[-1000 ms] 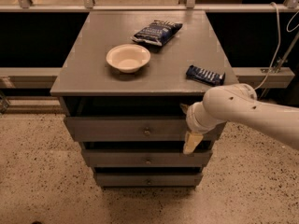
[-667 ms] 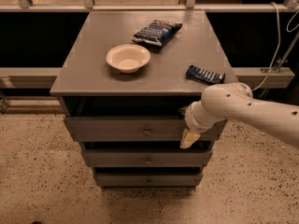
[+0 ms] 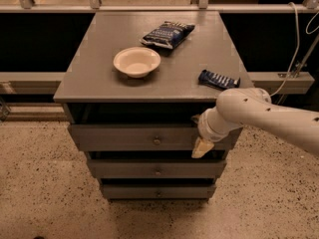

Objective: Open top drawer

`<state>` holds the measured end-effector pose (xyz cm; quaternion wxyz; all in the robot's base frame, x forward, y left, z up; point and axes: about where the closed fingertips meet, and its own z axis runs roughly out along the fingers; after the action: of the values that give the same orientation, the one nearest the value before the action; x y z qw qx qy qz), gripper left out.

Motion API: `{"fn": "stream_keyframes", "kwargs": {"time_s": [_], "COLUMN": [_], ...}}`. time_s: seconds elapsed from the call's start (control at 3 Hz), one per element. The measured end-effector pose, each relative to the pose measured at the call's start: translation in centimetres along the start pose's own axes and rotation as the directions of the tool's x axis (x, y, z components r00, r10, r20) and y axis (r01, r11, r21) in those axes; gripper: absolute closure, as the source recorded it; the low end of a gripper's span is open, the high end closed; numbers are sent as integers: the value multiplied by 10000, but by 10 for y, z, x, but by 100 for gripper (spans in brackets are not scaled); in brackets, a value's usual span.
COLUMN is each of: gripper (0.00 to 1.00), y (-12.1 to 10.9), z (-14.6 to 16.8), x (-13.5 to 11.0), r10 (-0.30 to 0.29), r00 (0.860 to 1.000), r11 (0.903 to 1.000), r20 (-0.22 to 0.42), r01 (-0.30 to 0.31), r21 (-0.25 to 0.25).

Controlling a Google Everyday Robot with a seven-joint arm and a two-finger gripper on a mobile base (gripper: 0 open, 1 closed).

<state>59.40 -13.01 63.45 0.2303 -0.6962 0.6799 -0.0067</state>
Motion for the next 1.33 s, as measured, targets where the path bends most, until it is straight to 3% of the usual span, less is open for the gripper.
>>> {"fn": "stream_keyframes", "kwargs": {"time_s": [1.33], "gripper": [20], "y": [103], "z": [-61], "x": [-14], "r10": [-227], "r00": [9925], "r11": [9908], "r20": [1202], "r01": [384], "r21": [-1301]}}
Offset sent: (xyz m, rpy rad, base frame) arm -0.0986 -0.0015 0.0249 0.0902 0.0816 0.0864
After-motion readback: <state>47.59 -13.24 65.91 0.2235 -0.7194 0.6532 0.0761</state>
